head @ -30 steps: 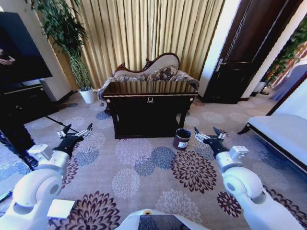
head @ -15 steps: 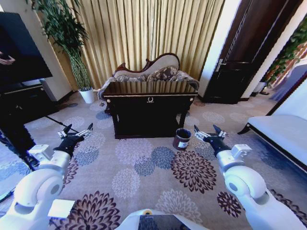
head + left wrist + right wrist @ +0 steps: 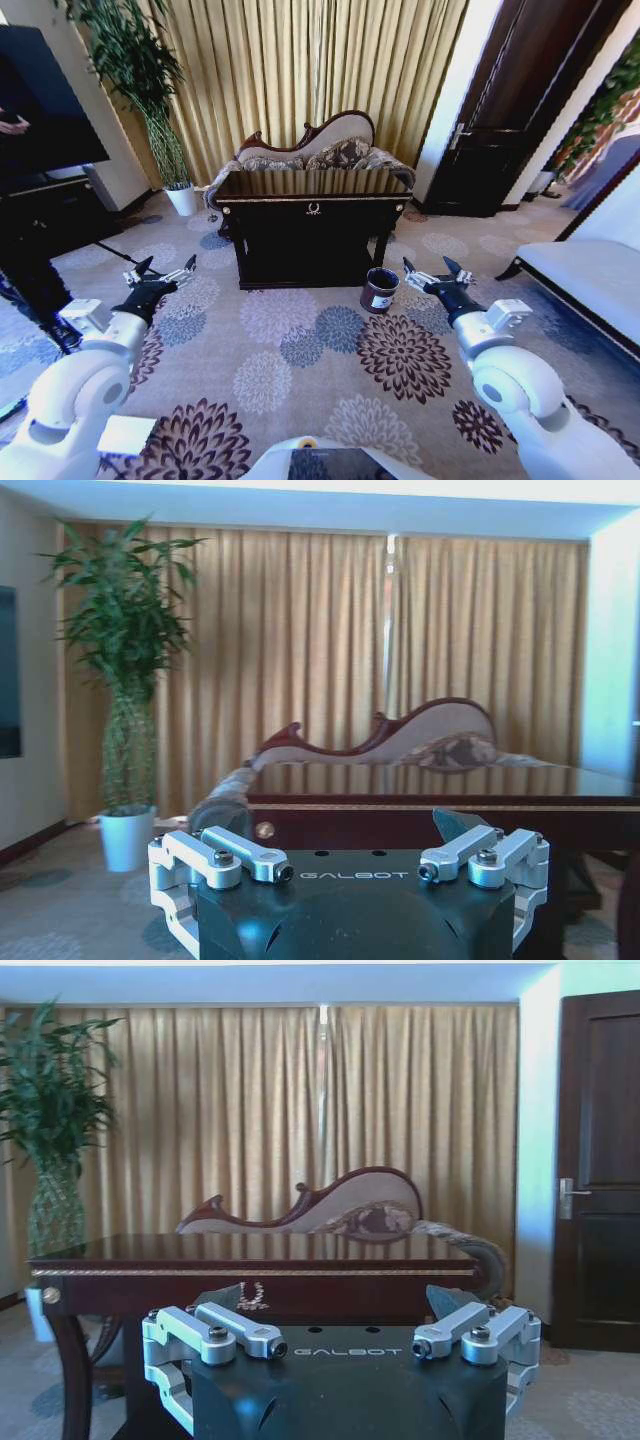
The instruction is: Move to the front of the table and place the trash on the table into the trash bin.
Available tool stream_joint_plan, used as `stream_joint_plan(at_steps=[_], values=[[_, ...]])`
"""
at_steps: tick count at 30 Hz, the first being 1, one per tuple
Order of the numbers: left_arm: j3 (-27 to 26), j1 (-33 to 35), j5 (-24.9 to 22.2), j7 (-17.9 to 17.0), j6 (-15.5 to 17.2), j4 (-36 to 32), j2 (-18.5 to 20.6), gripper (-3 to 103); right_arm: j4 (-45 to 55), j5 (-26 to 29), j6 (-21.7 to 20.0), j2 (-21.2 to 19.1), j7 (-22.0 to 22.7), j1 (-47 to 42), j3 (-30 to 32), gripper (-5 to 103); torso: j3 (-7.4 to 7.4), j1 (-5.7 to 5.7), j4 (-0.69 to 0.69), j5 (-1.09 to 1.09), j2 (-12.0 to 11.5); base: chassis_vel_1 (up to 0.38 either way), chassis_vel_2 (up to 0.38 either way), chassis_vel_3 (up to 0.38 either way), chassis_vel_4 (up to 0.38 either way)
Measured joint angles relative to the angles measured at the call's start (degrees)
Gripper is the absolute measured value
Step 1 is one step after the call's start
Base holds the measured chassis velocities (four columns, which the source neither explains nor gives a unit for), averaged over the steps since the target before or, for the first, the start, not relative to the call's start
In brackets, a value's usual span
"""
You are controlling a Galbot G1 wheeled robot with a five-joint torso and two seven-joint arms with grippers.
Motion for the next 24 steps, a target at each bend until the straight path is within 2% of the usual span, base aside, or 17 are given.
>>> stream_joint_plan(at_steps=[6, 24], values=[[-0.6, -0.1, -1.0, 1.8, 0.0, 0.0, 0.8, 100, 0.6, 0.8, -1.1, -0.5, -3.1, -0.8, 1.3, 100, 0.0, 0.0, 0.0, 0.0, 0.0, 0.0, 0.0, 0.0, 0.0], [-0.8, 0.0, -1.0, 0.7, 0.3, -0.3, 0.6, 100, 0.5, 1.1, -1.3, -0.5, -3.0, -0.3, 1.3, 100, 0.0, 0.0, 0.0, 0.0, 0.0, 0.0, 0.0, 0.0, 0.0]])
